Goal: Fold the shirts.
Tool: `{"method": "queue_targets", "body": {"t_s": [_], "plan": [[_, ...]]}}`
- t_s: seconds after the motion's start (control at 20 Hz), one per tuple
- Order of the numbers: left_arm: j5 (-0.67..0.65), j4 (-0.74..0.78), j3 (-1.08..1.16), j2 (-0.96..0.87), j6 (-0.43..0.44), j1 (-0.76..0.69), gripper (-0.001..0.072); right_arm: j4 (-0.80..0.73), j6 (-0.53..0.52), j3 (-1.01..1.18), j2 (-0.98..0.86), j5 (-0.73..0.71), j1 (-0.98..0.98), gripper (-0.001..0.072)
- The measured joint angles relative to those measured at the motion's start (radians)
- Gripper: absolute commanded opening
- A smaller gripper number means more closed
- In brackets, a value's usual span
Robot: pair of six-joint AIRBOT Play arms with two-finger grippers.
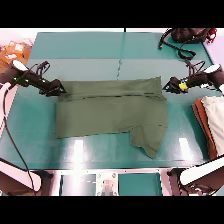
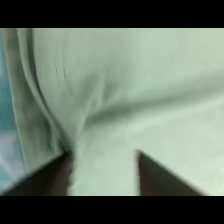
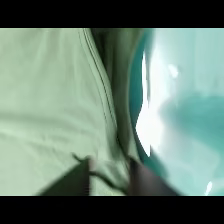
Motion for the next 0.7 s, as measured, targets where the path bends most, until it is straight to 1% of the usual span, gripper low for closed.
{"method": "queue_targets", "body": {"t_s": [0.05, 0.2, 0.35, 0.5, 0.65, 0.7], "plan": [[-0.056, 0.024, 0.016, 0.002, -0.021, 0.0, 0.0023, -0.017, 0.022, 0.005, 0.014, 0.027, -0.011, 0.0014], [-0.179, 0.075, 0.038, 0.018, -0.076, 0.0, 0.0022, -0.058, 0.066, -0.02, 0.073, 0.098, -0.035, 0.0012], [-0.233, 0.109, 0.012, 0.08, -0.129, 0.0, 0.0022, -0.088, 0.096, -0.133, 0.177, 0.132, -0.047, 0.0013], [-0.237, 0.143, -0.113, 0.23, -0.157, 0.0, 0.0021, -0.141, 0.126, -0.325, 0.333, 0.142, -0.062, 0.0013], [-0.173, 0.174, -0.34, 0.465, -0.174, 0.001, 0.0021, -0.205, 0.191, -0.553, 0.525, 0.137, -0.078, 0.0014], [-0.142, 0.179, -0.435, 0.556, -0.184, 0.0, 0.0021, -0.217, 0.213, -0.624, 0.585, 0.131, -0.08, 0.0027]]}}
